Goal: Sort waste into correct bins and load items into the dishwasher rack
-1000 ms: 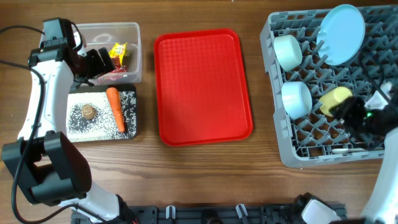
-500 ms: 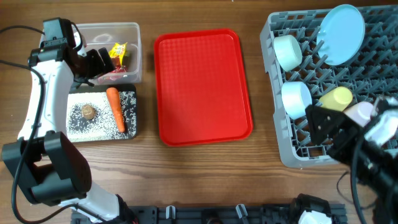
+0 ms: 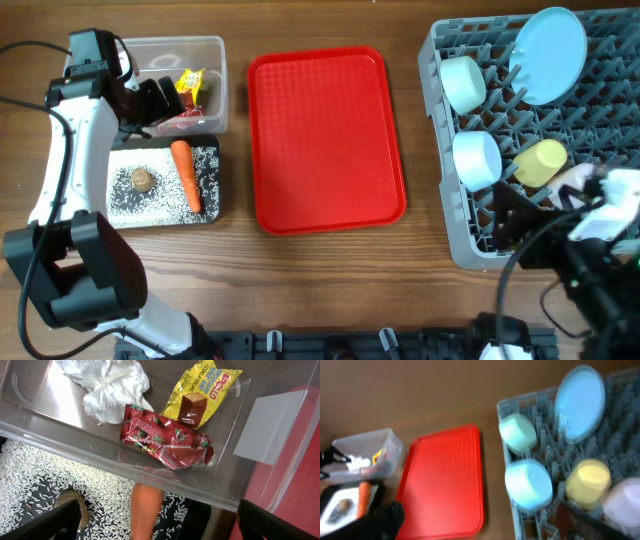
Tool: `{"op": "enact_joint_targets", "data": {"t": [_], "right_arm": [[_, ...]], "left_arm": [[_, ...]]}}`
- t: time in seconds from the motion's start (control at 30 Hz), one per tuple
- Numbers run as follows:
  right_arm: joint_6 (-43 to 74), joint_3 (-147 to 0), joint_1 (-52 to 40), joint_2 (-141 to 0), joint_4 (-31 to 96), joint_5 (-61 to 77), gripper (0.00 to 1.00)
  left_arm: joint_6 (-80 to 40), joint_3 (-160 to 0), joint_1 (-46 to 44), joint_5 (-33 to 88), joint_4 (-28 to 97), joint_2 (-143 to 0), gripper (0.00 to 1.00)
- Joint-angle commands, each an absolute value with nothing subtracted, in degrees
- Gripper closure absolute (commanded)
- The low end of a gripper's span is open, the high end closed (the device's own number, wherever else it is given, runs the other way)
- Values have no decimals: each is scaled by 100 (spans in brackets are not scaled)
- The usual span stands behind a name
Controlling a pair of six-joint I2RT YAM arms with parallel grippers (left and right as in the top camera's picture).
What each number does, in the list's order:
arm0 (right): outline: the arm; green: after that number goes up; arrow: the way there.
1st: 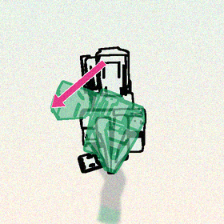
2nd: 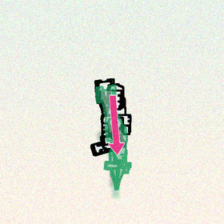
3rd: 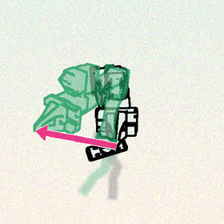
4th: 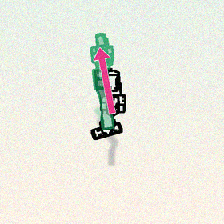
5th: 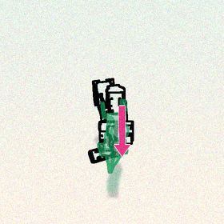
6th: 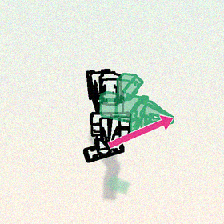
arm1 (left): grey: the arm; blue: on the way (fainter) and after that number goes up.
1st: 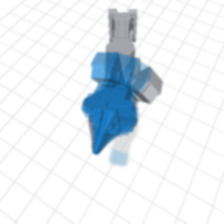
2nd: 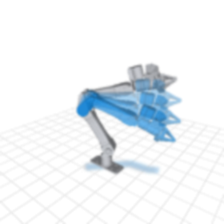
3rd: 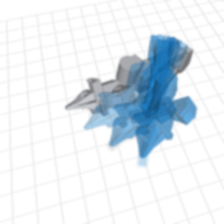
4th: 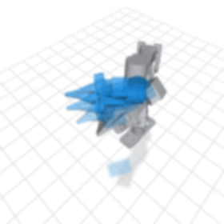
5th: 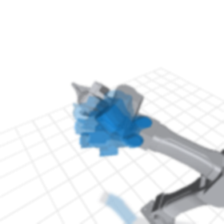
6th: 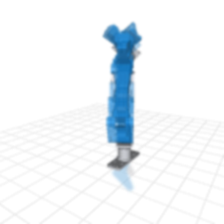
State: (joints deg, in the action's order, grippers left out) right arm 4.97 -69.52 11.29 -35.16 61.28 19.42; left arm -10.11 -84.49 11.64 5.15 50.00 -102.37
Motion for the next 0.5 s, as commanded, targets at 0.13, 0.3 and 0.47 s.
{"op": "enact_joint_targets", "data": {"t": [0.13,0.3,0.47], "right_arm": [[237,-4097,405,-1605,3621,1457,0],[333,-2086,255,-663,1782,1457,0],[473,-683,176,-71,364,1459,0]], "left_arm": [[-961,-8449,1179,462,4998,-10178,0],[-961,-8449,1179,462,4998,-10178,0],[-961,-8449,1179,462,5000,-10178,0]]}}
